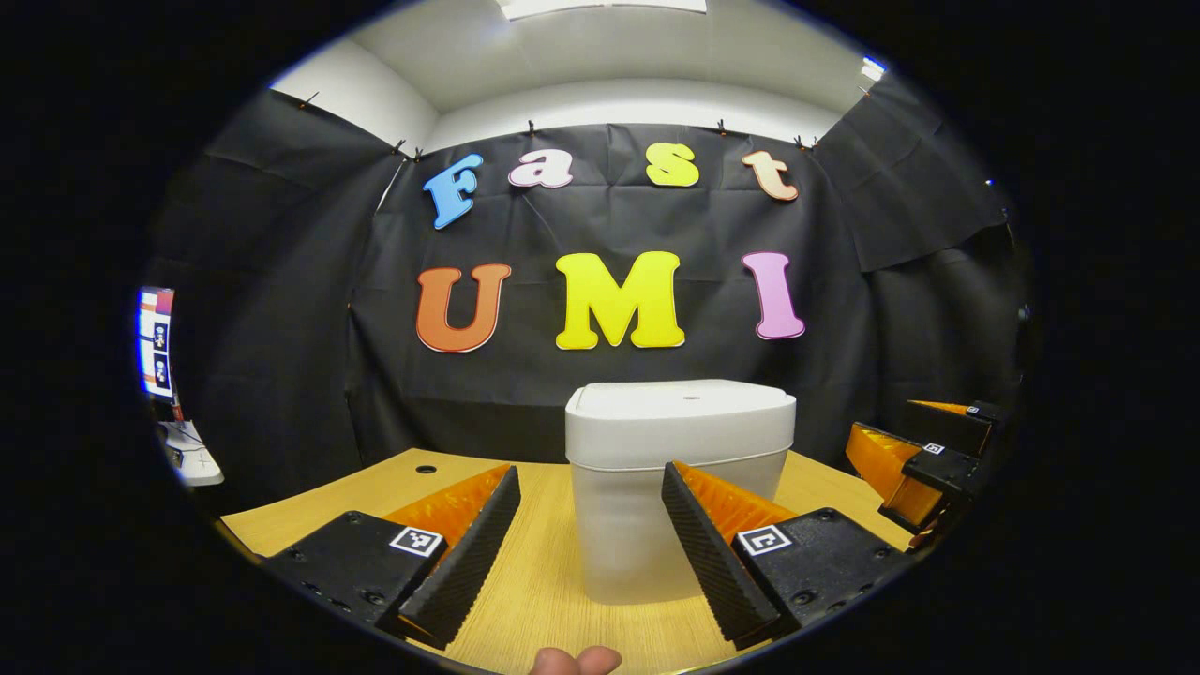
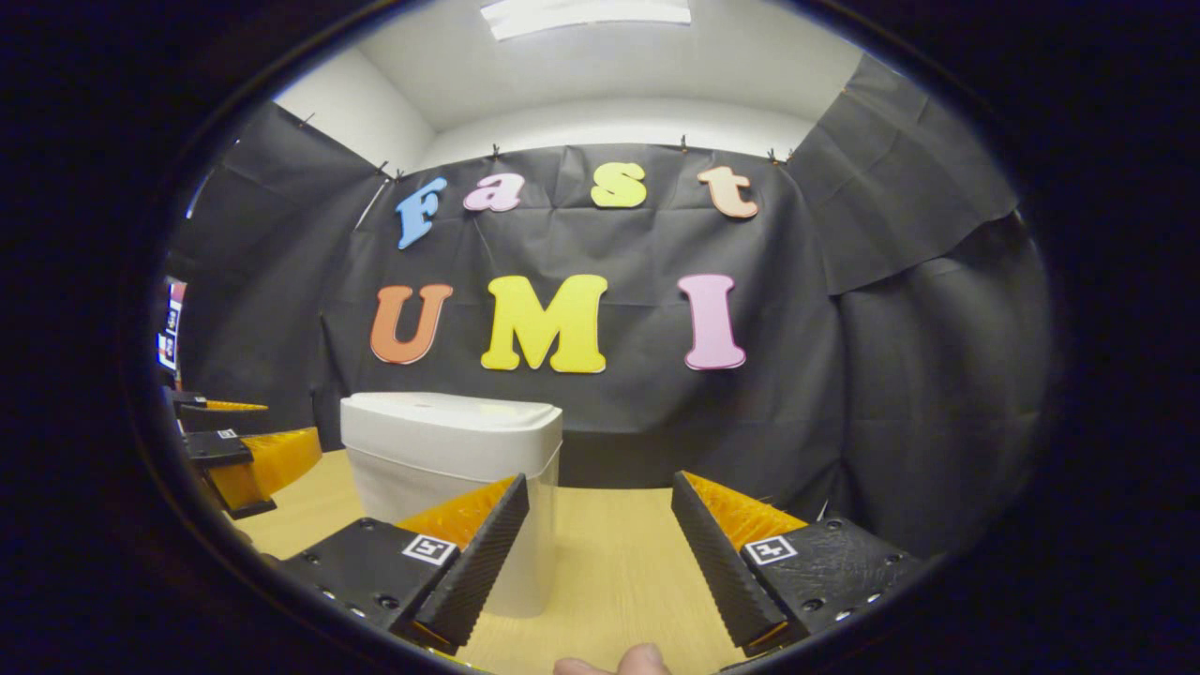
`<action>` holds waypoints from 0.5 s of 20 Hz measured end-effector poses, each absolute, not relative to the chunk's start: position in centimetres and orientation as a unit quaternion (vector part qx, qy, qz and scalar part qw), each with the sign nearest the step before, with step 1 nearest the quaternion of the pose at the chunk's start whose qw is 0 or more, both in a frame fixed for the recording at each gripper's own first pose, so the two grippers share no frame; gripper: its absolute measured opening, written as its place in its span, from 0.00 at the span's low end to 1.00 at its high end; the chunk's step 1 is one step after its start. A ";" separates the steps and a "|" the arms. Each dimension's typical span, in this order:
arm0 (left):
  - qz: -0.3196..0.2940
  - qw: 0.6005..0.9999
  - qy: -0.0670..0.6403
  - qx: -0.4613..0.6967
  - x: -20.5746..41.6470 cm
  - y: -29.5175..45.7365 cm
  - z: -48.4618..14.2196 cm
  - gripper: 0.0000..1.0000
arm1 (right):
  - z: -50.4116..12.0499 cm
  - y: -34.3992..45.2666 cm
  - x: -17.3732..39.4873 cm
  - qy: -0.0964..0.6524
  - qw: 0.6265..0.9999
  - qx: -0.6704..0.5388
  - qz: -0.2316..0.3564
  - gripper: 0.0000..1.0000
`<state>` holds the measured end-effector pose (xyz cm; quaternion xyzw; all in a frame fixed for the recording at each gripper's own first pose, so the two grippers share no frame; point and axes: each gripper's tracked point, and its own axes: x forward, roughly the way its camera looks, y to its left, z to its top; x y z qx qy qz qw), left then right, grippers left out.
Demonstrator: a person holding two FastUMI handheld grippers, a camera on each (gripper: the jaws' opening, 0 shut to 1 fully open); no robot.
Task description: Press the lid of the desktop garbage bin to open it, pick up the crumpled paper on the desktop and throw it into the bin, then pick up the pop can on the desktop and drop it into the bin, and finally close the garbage bin lid.
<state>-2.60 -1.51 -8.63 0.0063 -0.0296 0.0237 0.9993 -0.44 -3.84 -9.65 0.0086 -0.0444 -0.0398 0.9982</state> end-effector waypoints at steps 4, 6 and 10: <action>0.024 0.999 -0.028 0.007 -2.5 -1.4 -8.8 0.98 | -10.0 -3.6 -0.3 -0.040 0.998 0.011 -0.038 0.95; 0.030 0.999 -0.030 0.008 -2.6 -1.0 -8.6 0.98 | -9.9 -3.5 -0.4 -0.043 0.998 0.008 -0.039 0.95; 0.035 0.999 -0.031 0.006 -2.7 -0.8 -8.6 0.98 | -9.4 -3.1 -0.6 -0.050 0.998 0.005 -0.041 0.95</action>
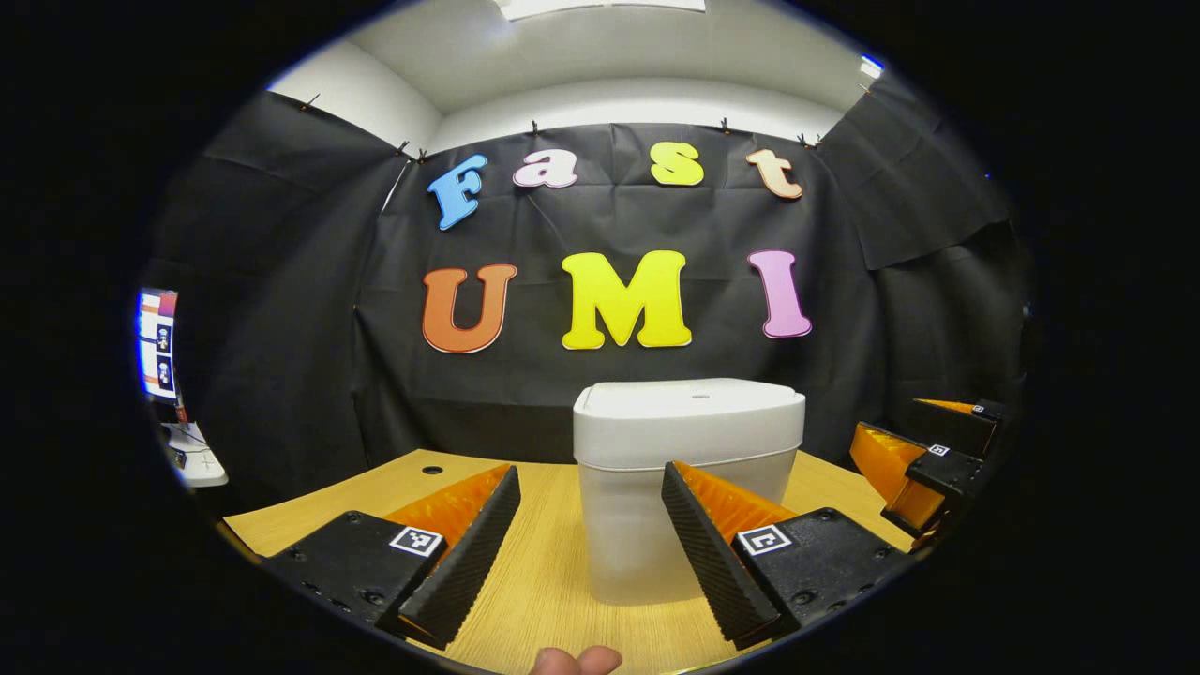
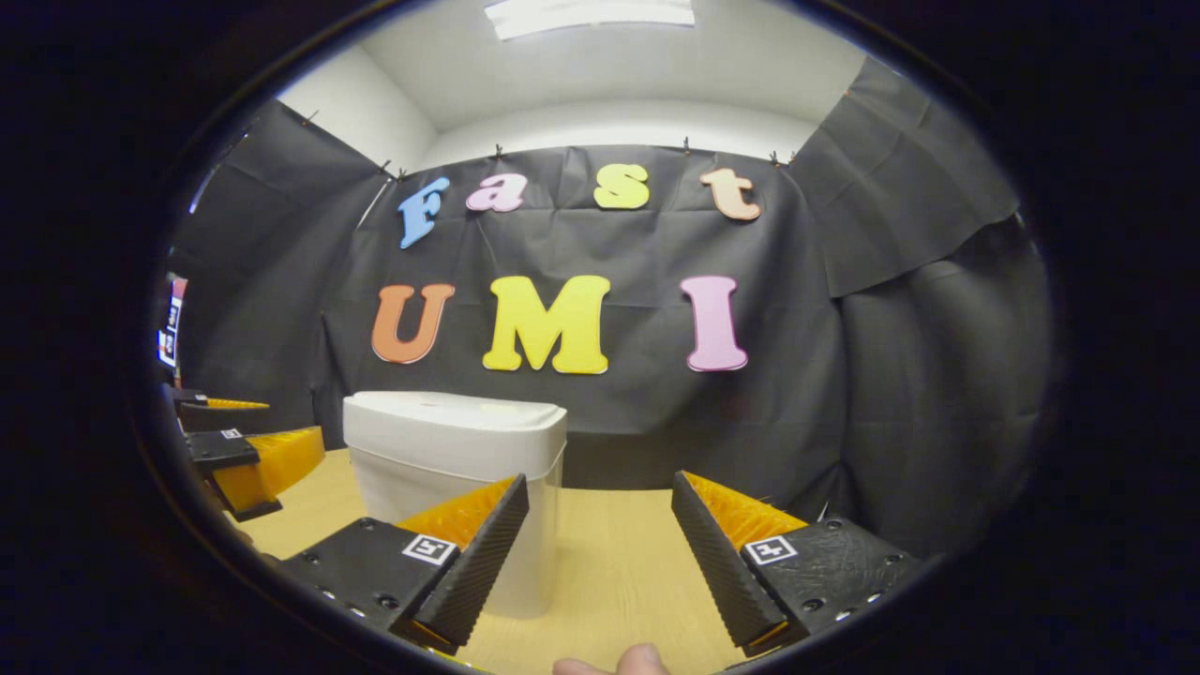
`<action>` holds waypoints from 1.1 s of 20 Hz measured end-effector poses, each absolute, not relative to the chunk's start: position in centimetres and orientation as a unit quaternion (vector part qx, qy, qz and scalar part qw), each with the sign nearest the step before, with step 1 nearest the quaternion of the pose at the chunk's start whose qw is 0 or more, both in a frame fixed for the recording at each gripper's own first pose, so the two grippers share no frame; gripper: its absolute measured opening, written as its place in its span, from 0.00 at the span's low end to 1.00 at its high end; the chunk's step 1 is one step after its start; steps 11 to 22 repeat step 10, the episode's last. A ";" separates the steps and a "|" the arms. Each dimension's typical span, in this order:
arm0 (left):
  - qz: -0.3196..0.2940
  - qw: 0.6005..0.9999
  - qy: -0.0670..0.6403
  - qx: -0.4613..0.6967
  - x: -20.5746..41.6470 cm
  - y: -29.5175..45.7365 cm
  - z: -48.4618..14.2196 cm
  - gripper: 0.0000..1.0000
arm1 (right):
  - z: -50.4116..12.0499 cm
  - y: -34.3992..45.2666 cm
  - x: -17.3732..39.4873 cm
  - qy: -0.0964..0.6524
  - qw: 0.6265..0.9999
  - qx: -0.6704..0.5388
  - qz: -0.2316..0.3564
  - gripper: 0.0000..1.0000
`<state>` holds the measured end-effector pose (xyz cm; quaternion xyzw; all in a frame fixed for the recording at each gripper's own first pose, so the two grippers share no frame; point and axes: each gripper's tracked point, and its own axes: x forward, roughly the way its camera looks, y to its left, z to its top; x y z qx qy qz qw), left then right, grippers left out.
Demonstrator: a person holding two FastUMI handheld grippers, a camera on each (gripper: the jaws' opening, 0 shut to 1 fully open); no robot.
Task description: Press the lid of the desktop garbage bin to open it, pick up the crumpled paper on the desktop and throw it into the bin, then pick up the pop can on the desktop and drop it into the bin, and finally close the garbage bin lid.
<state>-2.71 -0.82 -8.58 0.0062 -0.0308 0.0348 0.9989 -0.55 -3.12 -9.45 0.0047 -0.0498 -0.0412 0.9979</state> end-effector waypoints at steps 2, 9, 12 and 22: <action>0.034 0.999 -0.032 0.005 -2.6 -0.8 -8.6 0.98 | -9.4 -3.0 -0.6 -0.050 0.998 0.004 -0.040 0.95; 0.035 0.999 -0.033 -0.004 -2.8 -0.6 -8.7 0.98 | -8.9 -2.4 -0.8 -0.050 0.998 0.020 -0.035 0.95; 0.037 0.999 -0.033 -0.006 -2.9 -0.4 -8.7 0.98 | -8.9 -2.4 -0.7 -0.050 0.998 0.020 -0.035 0.96; 0.037 0.999 -0.033 -0.006 -2.9 -0.4 -8.7 0.98 | -8.9 -2.4 -0.7 -0.050 0.998 0.020 -0.035 0.96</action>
